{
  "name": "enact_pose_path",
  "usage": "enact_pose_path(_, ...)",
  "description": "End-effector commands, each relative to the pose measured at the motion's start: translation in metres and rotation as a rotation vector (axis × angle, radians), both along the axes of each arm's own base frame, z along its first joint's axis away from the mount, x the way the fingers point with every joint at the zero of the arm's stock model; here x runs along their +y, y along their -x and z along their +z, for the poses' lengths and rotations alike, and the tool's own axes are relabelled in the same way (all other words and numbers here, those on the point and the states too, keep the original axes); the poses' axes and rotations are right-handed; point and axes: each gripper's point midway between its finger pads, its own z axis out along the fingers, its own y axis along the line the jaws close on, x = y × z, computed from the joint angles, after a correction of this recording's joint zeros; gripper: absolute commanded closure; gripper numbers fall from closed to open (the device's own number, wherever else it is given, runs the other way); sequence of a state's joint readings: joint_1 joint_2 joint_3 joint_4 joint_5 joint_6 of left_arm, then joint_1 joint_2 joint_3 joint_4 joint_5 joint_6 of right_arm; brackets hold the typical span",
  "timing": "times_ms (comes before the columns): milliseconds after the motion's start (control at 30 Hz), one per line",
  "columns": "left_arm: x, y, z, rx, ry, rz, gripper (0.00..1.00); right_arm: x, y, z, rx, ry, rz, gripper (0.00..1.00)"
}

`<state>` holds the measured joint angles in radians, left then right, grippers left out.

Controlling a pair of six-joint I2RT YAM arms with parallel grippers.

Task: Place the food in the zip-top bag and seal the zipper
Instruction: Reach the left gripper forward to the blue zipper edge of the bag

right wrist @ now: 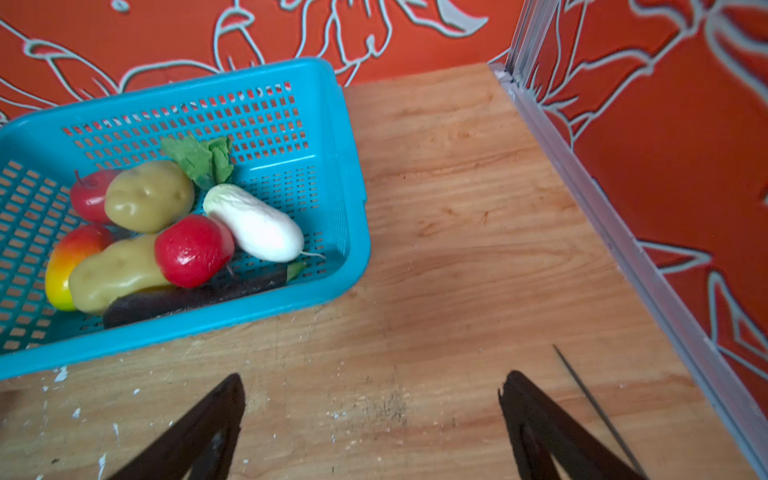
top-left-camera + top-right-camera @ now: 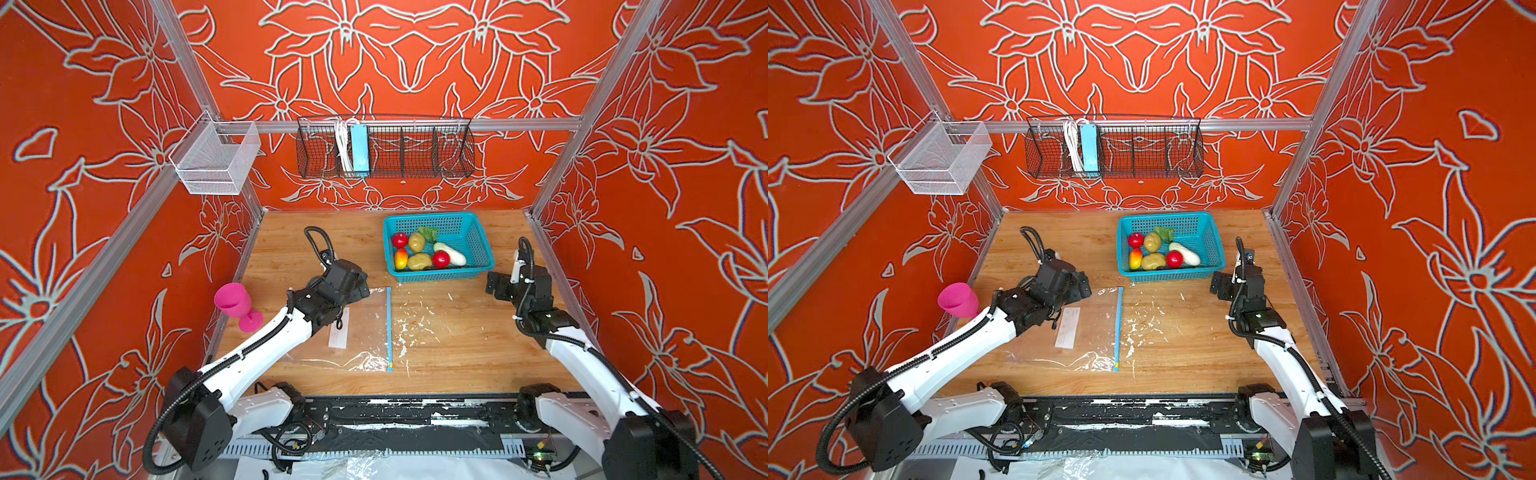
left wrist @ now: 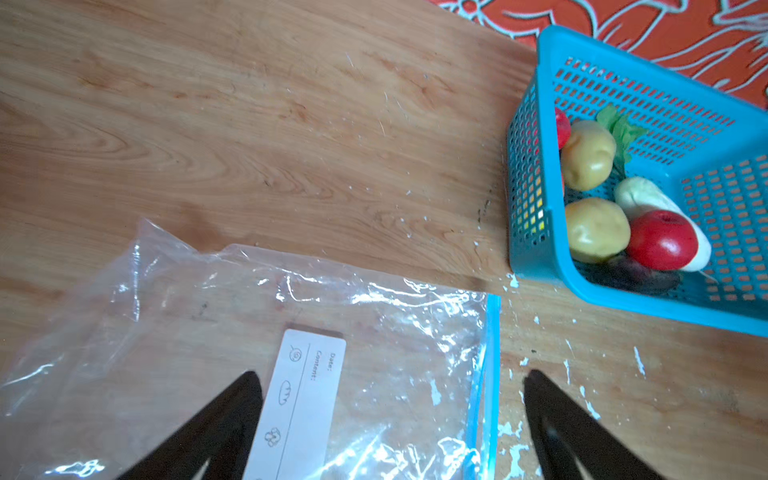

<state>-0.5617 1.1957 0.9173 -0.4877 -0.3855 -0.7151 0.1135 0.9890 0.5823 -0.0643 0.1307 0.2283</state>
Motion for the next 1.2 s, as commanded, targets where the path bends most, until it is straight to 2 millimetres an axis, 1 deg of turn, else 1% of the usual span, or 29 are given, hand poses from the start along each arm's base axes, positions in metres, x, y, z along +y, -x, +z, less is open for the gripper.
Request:
enact_pose_path(0,-0.015,0.009,-0.009,0.062,0.006,-0.022,0.03,0.005,0.013,-0.012,0.058,-0.05,-0.002,0.02)
enact_pose_path(100,-0.03,0.019,-0.012,0.068,0.024,-0.083,0.03,0.003,0.02,-0.017,0.078,-0.052,-0.014,0.02)
enact_pose_path(233,-0.047,0.036,-0.028,0.114,0.12,-0.132,0.03,0.002,0.029,-0.019,0.075,-0.048,-0.01,0.02)
enact_pose_path(400,-0.055,0.053,-0.045,0.195,0.134,-0.157,0.03,0.005,0.032,-0.014,0.044,-0.061,0.011,0.02)
enact_pose_path(500,-0.061,0.063,-0.052,0.226,0.138,-0.172,0.03,0.006,0.033,-0.015,0.049,-0.062,0.016,0.02)
enact_pose_path(633,-0.07,0.071,-0.059,0.283,0.119,-0.192,0.03,0.007,0.034,-0.019,0.065,-0.067,0.019,0.02)
enact_pose_path(733,-0.075,0.075,-0.065,0.321,0.069,-0.202,0.03,0.005,0.035,-0.022,0.067,-0.065,0.007,0.02)
enact_pose_path(833,-0.08,0.075,-0.067,0.342,0.005,-0.207,0.03,0.005,0.035,-0.024,0.065,-0.066,0.003,0.02)
enact_pose_path(967,-0.078,0.074,-0.073,0.414,-0.08,-0.155,0.03,0.004,0.035,-0.025,0.069,-0.065,-0.003,0.02)
enact_pose_path(1100,-0.09,0.07,-0.077,0.449,-0.155,-0.179,0.03,0.004,0.035,-0.026,0.072,-0.069,0.0,0.02)
enact_pose_path(1167,-0.099,0.068,-0.077,0.445,-0.164,-0.199,0.03,0.006,0.035,-0.027,0.074,-0.075,0.009,0.02)
